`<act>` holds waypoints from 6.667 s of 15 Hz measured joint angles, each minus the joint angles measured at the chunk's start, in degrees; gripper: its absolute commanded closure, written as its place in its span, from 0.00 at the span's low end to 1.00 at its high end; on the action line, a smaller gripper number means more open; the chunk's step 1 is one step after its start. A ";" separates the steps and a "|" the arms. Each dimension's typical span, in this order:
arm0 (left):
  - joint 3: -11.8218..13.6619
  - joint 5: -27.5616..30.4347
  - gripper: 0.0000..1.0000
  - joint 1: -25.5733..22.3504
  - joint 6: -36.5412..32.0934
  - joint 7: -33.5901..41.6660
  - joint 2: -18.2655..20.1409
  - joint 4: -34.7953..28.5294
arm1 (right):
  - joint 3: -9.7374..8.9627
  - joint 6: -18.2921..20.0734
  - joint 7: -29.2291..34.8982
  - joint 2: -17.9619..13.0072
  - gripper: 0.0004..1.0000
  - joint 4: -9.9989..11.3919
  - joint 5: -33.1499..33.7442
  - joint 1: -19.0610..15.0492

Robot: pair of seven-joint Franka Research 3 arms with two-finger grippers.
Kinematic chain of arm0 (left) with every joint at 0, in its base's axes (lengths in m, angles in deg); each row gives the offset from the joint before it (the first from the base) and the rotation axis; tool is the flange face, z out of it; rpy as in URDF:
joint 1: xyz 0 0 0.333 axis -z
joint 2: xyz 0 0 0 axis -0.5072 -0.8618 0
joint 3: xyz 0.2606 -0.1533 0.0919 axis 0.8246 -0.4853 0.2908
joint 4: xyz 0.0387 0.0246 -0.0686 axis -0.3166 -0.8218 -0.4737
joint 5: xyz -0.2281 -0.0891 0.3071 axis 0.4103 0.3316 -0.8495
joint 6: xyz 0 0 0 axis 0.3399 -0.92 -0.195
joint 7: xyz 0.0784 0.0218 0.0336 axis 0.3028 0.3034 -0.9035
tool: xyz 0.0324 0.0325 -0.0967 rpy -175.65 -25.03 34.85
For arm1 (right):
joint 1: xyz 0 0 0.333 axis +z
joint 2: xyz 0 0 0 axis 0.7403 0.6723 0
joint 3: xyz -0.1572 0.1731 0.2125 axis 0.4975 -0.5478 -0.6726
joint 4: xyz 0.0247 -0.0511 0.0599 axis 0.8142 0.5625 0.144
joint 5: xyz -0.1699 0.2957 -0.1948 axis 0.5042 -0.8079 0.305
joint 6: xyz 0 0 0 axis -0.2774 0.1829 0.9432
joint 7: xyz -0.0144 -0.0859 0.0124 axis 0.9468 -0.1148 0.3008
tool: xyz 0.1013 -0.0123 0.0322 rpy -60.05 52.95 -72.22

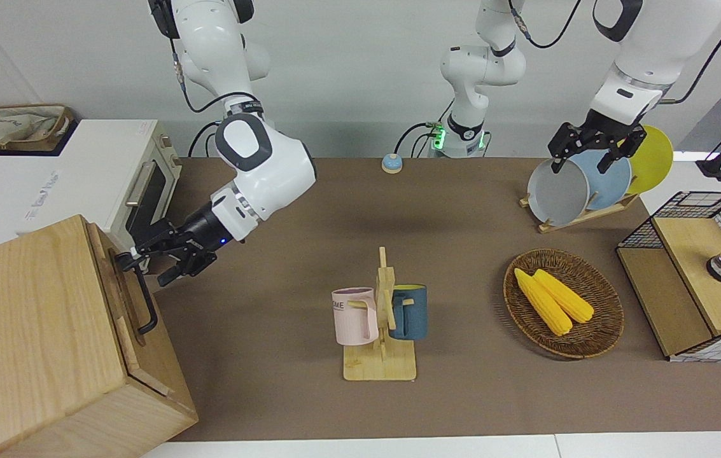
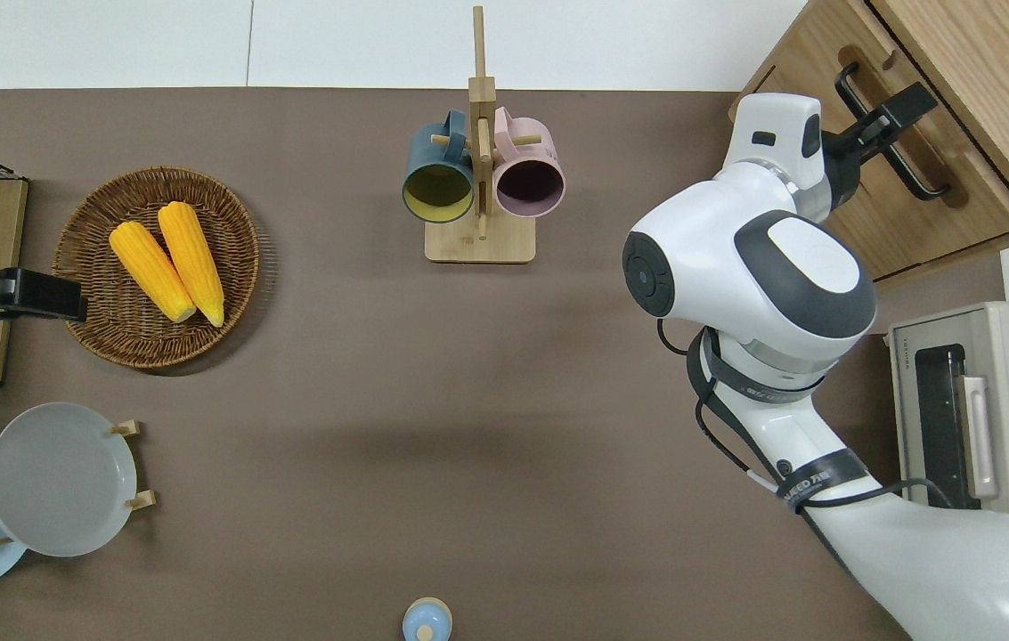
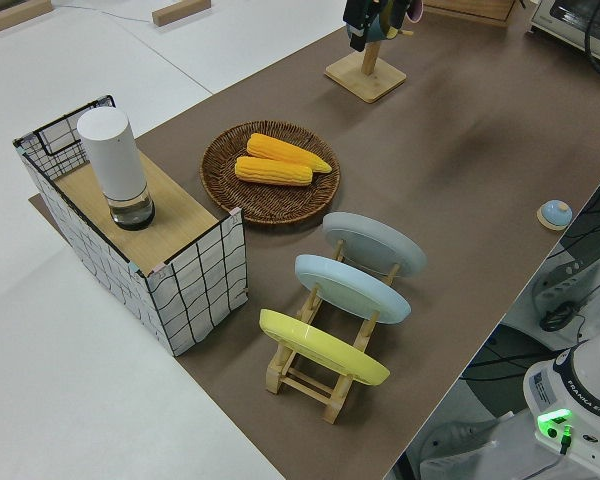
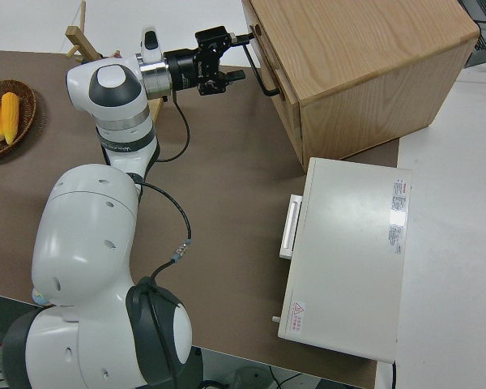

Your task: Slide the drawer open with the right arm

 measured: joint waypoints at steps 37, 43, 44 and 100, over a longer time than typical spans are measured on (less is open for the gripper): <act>0.00 0.00 0.00 0.00 0.00 0.00 0.00 0.00 | 0.28 10.32 11.71 6.58 0.99 3.41 17.21 2.86; 0.00 0.00 0.00 0.00 0.00 0.00 0.00 0.00 | 0.22 12.69 12.09 6.59 0.99 3.95 16.89 4.71; 0.00 0.00 0.00 0.00 0.00 0.00 0.00 0.00 | 0.22 13.07 12.16 6.59 0.99 4.02 16.78 5.01; 0.00 0.00 0.00 0.00 0.00 0.00 0.00 0.00 | 0.05 27.39 12.03 6.03 0.02 -1.02 1.86 26.39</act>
